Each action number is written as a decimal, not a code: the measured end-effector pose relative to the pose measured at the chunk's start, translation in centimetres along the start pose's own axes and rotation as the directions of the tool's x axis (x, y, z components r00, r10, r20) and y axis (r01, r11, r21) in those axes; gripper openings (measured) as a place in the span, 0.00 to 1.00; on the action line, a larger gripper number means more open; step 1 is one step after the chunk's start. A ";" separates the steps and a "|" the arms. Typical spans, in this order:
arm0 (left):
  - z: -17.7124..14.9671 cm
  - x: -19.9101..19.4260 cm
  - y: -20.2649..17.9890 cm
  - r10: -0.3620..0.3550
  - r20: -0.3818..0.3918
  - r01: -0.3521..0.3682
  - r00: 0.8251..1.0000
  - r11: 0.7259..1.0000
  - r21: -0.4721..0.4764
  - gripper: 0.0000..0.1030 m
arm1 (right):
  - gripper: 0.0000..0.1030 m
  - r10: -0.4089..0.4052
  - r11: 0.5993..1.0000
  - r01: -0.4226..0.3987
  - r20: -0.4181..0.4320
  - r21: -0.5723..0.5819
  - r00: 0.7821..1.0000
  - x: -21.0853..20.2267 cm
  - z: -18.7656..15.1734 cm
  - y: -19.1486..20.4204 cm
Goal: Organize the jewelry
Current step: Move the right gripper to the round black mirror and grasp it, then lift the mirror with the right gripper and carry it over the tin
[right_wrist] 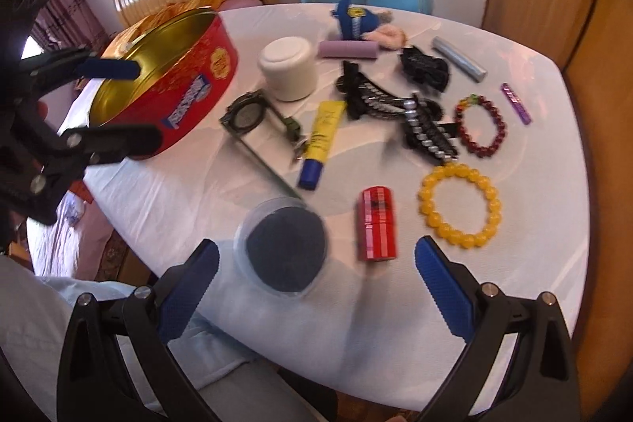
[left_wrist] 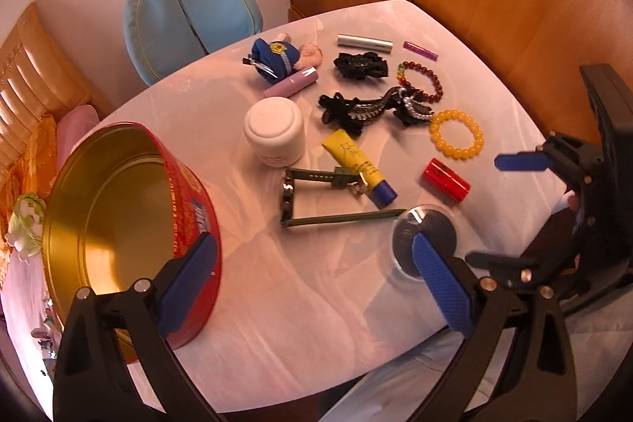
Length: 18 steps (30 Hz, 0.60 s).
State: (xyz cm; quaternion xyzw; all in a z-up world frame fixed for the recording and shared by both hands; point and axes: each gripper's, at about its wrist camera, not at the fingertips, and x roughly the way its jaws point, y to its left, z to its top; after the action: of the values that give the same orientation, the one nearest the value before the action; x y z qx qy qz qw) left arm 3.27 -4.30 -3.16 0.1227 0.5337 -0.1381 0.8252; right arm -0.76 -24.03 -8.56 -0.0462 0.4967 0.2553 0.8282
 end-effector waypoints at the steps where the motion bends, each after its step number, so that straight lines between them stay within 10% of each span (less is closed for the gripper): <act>1: 0.0 -0.1 0.4 -0.002 0.006 0.002 1.000 1.000 -0.011 0.94 | 0.97 0.021 1.000 -0.021 -0.003 -0.023 1.000 0.5 -0.1 0.8; 18: -3.5 -0.7 3.1 -0.003 0.024 0.006 1.000 0.994 -0.108 0.94 | 0.97 -0.051 0.983 0.048 -0.016 -0.177 0.999 6.0 -0.7 4.6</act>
State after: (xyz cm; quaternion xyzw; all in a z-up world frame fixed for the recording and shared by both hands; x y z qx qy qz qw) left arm 1.10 -0.12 -3.72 0.0750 0.5307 -0.1124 0.8367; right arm -1.20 -18.03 -13.15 -0.1343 0.4791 0.2773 0.8219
